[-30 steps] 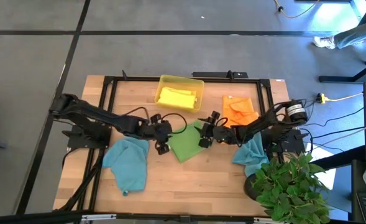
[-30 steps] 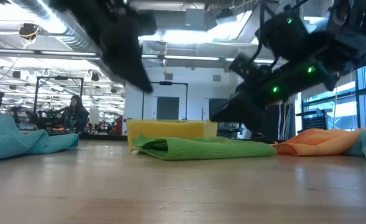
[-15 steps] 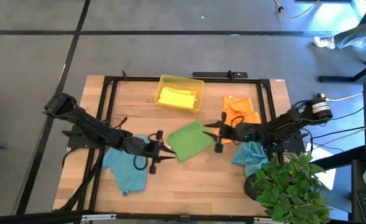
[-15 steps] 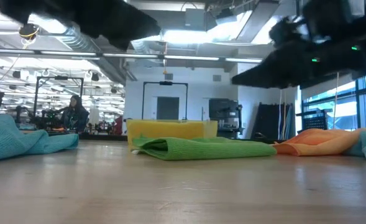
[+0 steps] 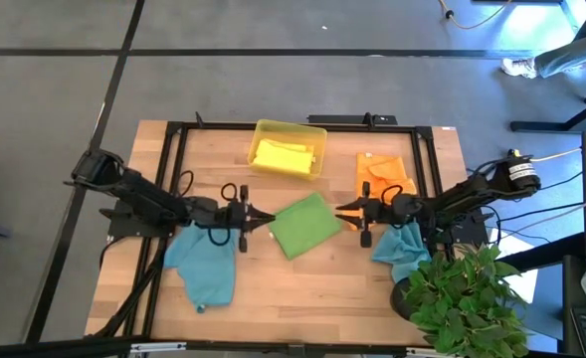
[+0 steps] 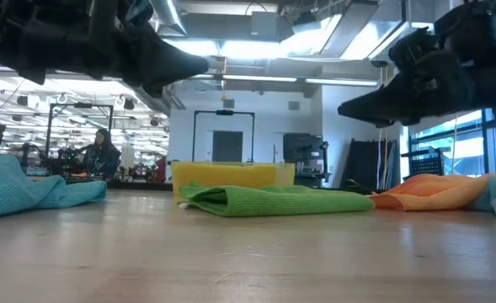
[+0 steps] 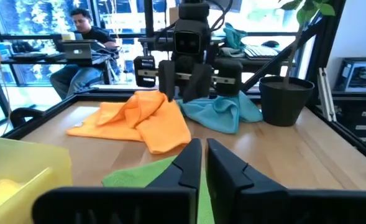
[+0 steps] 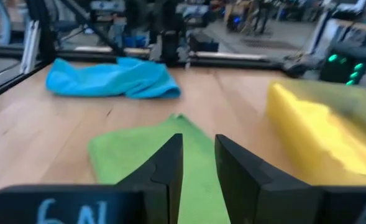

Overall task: Fold microfiber towels
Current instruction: Fold the green towel

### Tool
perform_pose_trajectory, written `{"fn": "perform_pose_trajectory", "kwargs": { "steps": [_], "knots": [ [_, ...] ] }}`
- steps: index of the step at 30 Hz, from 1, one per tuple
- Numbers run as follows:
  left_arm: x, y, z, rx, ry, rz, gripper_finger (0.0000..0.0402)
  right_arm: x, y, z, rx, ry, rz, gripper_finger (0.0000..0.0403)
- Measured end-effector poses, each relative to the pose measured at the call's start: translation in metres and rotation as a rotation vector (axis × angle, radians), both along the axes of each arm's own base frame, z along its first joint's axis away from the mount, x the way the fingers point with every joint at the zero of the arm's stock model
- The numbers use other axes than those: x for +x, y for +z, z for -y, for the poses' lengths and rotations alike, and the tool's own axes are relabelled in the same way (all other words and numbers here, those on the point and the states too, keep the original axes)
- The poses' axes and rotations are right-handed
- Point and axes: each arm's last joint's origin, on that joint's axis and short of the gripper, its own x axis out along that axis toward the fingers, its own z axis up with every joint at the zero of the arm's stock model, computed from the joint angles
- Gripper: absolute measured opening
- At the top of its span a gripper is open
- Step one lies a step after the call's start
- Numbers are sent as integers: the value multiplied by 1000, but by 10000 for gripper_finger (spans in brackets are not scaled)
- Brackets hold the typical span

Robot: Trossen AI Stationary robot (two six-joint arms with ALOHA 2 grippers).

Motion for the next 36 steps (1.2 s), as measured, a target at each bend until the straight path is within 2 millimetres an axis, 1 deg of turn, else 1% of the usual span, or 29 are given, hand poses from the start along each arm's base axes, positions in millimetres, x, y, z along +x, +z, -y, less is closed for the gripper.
{"fn": "perform_pose_trajectory", "kwargs": {
  "steps": [3, 6, 11, 15, 20, 24, 27, 30, 36],
  "knots": [
    [1, -2, -4, 4, -3, -16, 3, 12, -3, -4, -2, 34, -55, 94],
    [2, -2, -9, 22, -3, -21, 1, 27, -4, -9, -16, 51, -92, 98],
    [3, -1, -16, 91, 22, -17, 2, 51, -11, -13, -39, 57, -159, 121],
    [4, 0, -28, 101, 56, -8, 1, 69, -18, -15, -78, 80, -245, 158],
    [12, 6, -49, 86, -44, -20, 1, 96, -22, -21, -203, 125, -298, 222],
    [19, 10, -64, 78, -25, -56, 1, 115, -24, -24, -250, 161, -326, 259],
    [20, 11, -70, 76, -1, -62, 1, 124, -30, -27, -228, 238, -378, 267],
    [20, 10, -71, 75, 2, -70, 1, 130, -34, -35, -217, 312, -384, 266],
    [19, 10, -71, 95, -1, -79, 1, 140, -37, -47, -235, 349, -376, 265]
  ]
}}
